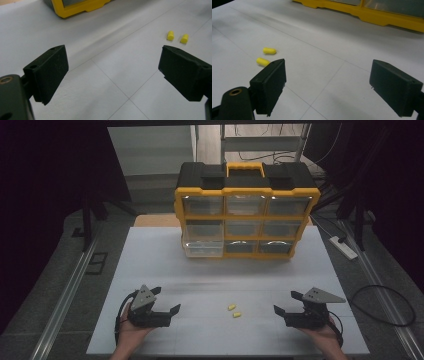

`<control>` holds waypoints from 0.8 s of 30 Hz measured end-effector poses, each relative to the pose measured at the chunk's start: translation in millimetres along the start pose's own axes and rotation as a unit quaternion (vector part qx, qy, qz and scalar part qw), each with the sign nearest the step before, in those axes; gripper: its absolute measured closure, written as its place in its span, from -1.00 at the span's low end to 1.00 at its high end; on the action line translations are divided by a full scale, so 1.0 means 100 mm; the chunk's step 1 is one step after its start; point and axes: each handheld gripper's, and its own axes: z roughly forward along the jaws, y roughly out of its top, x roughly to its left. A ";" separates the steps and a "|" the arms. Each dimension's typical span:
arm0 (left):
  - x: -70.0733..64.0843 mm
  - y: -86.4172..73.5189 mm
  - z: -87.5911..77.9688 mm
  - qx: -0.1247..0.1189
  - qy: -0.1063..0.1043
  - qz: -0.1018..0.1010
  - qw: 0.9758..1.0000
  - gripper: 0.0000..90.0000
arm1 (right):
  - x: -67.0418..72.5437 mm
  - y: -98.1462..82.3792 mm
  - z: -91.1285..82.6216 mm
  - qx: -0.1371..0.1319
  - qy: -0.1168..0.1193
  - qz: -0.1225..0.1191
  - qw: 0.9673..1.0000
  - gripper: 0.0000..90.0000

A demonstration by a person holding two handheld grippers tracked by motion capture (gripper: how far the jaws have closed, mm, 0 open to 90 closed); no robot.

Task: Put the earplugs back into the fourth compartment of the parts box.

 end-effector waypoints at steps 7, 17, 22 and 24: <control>-0.01 0.08 0.01 -0.001 -0.005 -0.004 1.000 -0.80 | 0.01 0.01 0.02 0.003 0.003 -0.008 1.000 -0.66; -0.12 0.35 0.07 0.006 -0.038 0.012 0.999 -0.80 | 0.00 0.02 0.03 0.004 0.000 -0.005 1.000 -0.66; -0.18 0.46 0.16 0.014 -0.057 0.026 0.998 -0.79 | 0.00 0.02 0.04 0.007 -0.001 -0.010 1.000 -0.65; -0.20 0.51 0.20 0.019 -0.070 0.030 0.997 -0.79 | 0.00 0.02 0.04 0.008 -0.001 -0.011 1.000 -0.65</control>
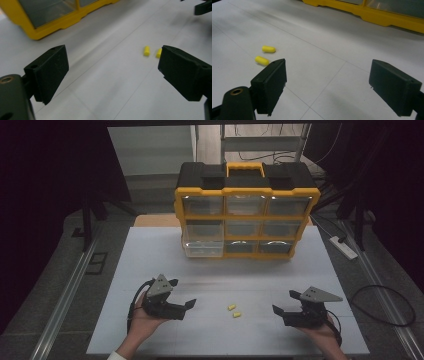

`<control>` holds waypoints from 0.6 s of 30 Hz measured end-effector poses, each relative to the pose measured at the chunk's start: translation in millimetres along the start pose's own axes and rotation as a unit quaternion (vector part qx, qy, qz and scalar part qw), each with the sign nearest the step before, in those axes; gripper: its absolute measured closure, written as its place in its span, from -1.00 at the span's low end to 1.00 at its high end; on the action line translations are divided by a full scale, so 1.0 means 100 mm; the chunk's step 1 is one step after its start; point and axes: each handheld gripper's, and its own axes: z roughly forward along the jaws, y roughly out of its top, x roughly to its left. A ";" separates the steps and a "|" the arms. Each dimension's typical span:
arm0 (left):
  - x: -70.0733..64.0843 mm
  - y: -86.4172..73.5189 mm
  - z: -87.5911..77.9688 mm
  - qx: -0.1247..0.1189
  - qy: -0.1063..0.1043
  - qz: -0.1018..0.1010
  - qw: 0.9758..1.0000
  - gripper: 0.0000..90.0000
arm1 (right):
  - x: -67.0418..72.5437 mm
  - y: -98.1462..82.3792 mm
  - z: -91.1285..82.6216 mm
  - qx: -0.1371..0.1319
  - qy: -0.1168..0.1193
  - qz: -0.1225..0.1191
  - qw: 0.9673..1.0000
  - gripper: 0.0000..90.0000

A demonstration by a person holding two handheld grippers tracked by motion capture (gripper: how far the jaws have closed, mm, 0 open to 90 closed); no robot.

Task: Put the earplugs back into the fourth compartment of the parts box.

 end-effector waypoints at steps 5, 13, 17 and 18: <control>-0.04 0.12 0.11 0.009 -0.014 0.011 1.000 -0.78 | 0.01 0.00 0.01 0.003 0.002 -0.004 1.000 -0.65; -0.13 0.26 0.26 0.023 -0.022 0.025 0.999 -0.77 | 0.02 -0.01 0.02 0.005 0.004 -0.008 1.000 -0.65; -0.18 0.33 0.34 0.027 -0.028 0.032 0.999 -0.77 | 0.03 -0.01 0.02 0.007 0.004 -0.010 1.000 -0.64; -0.20 0.35 0.37 0.029 -0.031 0.033 0.999 -0.77 | 0.03 -0.01 0.03 0.007 0.004 -0.011 1.000 -0.64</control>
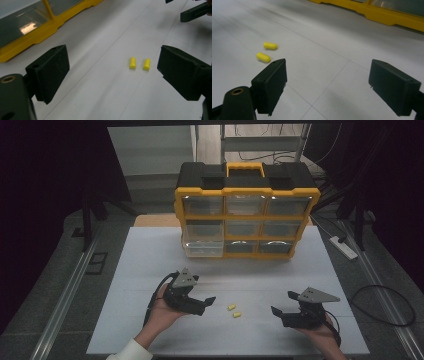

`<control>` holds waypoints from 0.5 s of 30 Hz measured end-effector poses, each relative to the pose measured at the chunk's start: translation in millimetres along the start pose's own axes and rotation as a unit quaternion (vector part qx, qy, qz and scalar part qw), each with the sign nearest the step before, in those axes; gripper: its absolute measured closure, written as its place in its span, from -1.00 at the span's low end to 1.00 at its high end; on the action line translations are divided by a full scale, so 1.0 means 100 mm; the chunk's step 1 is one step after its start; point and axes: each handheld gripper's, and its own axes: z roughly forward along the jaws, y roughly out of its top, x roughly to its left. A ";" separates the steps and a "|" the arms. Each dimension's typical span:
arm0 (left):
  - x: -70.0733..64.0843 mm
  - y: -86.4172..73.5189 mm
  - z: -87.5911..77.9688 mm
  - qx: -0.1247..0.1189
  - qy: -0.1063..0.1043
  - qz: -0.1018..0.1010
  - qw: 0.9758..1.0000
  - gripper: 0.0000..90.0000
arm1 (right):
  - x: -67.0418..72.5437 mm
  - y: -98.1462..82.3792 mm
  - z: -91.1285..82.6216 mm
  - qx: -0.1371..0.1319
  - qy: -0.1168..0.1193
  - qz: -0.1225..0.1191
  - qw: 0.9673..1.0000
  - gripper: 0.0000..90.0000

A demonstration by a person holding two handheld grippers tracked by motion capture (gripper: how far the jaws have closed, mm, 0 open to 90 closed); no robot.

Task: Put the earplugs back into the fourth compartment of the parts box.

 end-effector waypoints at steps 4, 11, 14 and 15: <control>-0.03 0.08 0.09 0.006 0.000 0.002 1.000 -0.78 | 0.00 0.00 0.00 0.001 -0.001 0.001 1.000 -0.64; -0.04 0.13 0.25 0.027 -0.011 0.002 1.000 -0.75 | 0.00 0.00 0.01 0.003 -0.001 -0.002 1.000 -0.64; -0.05 0.13 0.32 0.038 -0.016 0.002 0.999 -0.73 | 0.01 -0.01 0.01 0.004 -0.002 -0.004 1.000 -0.64; -0.06 0.14 0.39 0.054 -0.018 0.003 0.998 -0.73 | 0.00 -0.01 0.01 0.004 -0.003 -0.004 1.000 -0.64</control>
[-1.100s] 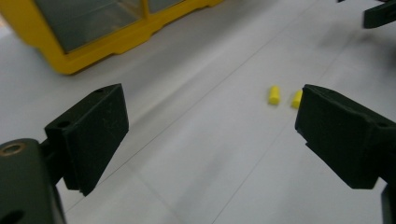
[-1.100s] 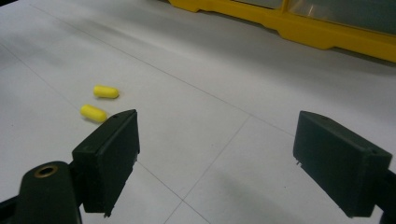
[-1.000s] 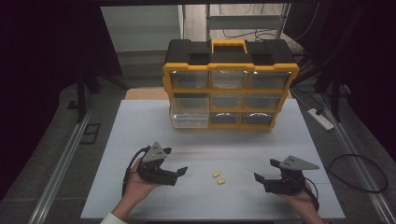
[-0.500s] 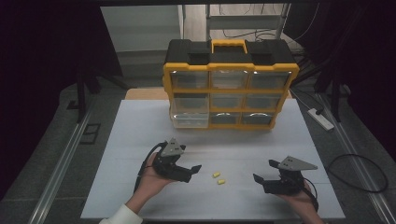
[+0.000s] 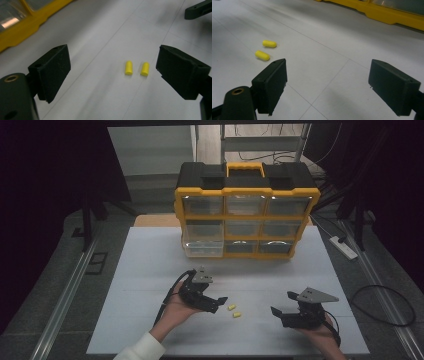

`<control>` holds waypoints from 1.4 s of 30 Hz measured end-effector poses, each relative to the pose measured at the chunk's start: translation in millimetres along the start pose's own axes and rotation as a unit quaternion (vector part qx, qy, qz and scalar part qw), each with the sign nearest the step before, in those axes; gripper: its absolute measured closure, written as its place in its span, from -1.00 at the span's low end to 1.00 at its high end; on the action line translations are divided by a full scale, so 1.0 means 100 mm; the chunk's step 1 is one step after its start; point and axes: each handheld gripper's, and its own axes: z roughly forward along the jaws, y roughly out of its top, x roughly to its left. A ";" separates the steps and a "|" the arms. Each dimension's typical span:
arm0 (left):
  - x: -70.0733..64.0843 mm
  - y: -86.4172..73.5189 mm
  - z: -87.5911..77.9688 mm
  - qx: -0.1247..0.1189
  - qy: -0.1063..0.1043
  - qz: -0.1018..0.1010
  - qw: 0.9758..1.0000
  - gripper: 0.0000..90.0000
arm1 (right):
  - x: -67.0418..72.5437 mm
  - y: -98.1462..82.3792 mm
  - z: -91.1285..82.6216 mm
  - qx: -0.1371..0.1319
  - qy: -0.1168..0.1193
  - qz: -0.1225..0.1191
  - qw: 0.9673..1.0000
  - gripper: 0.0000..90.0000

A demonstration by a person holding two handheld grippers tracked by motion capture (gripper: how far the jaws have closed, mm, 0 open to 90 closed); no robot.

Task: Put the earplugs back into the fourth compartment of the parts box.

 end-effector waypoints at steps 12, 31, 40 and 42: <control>-0.10 0.06 0.37 0.051 -0.017 0.013 0.998 -0.68 | 0.00 0.00 0.00 0.003 0.003 0.000 1.000 -0.63; -0.12 0.11 0.67 0.099 -0.021 0.015 0.995 -0.52 | 0.01 -0.01 0.02 0.010 0.004 -0.005 1.000 -0.63; -0.13 0.10 0.76 0.123 -0.031 0.025 0.992 -0.34 | 0.01 -0.01 0.02 0.011 0.005 -0.006 1.000 -0.63; -0.13 0.10 0.76 0.123 -0.033 0.024 0.992 -0.27 | 0.01 -0.01 0.02 0.012 0.005 -0.006 1.000 -0.63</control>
